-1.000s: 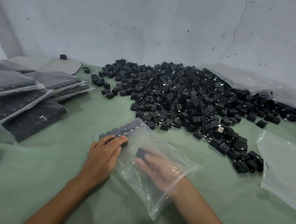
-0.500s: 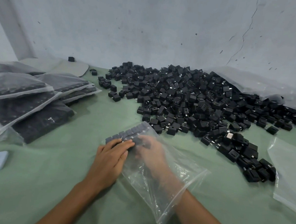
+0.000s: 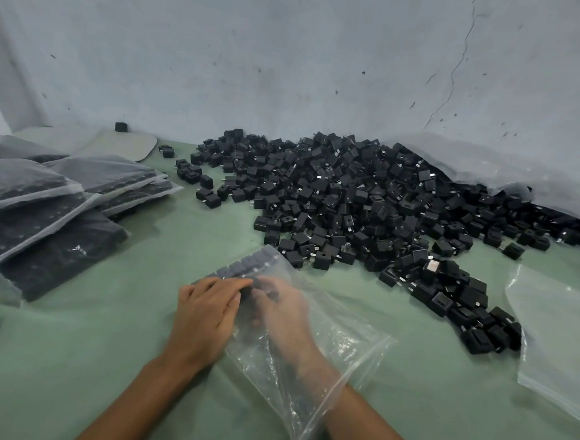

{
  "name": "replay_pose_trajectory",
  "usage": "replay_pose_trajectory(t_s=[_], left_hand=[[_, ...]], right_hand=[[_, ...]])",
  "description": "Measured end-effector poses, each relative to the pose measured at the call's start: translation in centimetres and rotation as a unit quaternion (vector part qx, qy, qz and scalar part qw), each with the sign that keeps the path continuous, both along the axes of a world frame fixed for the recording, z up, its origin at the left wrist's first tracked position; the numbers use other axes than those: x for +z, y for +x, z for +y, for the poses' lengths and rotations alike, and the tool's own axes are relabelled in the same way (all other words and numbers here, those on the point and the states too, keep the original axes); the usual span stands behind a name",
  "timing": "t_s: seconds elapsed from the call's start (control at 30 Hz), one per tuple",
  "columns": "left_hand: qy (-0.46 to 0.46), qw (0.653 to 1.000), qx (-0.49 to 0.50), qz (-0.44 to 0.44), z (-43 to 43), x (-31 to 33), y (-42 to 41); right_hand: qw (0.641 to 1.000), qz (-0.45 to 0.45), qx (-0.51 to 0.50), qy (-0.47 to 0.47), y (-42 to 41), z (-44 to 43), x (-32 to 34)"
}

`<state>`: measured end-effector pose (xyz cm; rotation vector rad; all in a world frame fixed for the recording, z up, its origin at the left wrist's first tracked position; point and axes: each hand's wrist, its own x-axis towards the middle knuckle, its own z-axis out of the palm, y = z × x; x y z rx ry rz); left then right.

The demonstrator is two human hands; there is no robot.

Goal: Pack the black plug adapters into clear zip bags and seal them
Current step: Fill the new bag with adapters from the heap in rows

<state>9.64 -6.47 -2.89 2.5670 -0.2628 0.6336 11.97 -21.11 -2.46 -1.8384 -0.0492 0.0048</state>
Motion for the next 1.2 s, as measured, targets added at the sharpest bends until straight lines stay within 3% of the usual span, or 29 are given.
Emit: replay_pose_trajectory(t_s=[0.17,0.33,0.47,0.63,0.67,0.73,0.77,0.87,0.97,1.1,1.2], left_hand=[[0.020,0.999,-0.025,0.041,0.0,-0.3,0.2],[0.070,0.995,-0.017,0.073,-0.1,-0.4,0.0],[0.058,0.995,-0.007,0.080,0.0,-0.5,0.1],[0.047,0.997,-0.001,0.063,0.1,-0.7,0.1],[0.045,0.997,-0.001,0.061,0.1,-0.8,0.2],[0.043,0.997,-0.001,0.060,0.1,-0.9,0.2],[0.041,0.997,-0.001,0.059,0.1,-1.0,0.3],[0.038,0.998,0.000,0.058,0.0,-0.9,0.3],[0.042,0.997,0.001,0.061,0.0,-0.9,0.3],[0.047,0.997,0.003,0.066,0.0,-0.9,0.3],[0.049,0.996,0.002,0.069,0.1,-1.0,0.3]], right_hand=[[1.000,-0.012,0.013,-0.025,-0.4,0.0,0.0],[0.987,-0.051,0.030,-0.147,-0.5,-0.1,0.8],[0.993,-0.033,0.088,-0.076,-2.3,-2.8,1.8],[0.978,-0.005,0.061,-0.200,-7.7,-4.8,2.9],[0.976,0.014,0.102,-0.191,-8.6,-6.8,3.5],[0.964,0.101,0.237,-0.067,-10.1,-12.5,4.9],[0.961,0.124,0.243,-0.040,-10.9,-15.4,5.5],[0.985,0.114,0.103,-0.084,-10.5,-21.3,5.7],[0.983,0.049,-0.035,-0.171,-7.5,-24.7,5.2],[0.891,-0.017,-0.160,-0.426,-2.5,-27.2,5.1],[0.848,-0.009,-0.177,-0.499,-0.3,-27.5,4.0]])
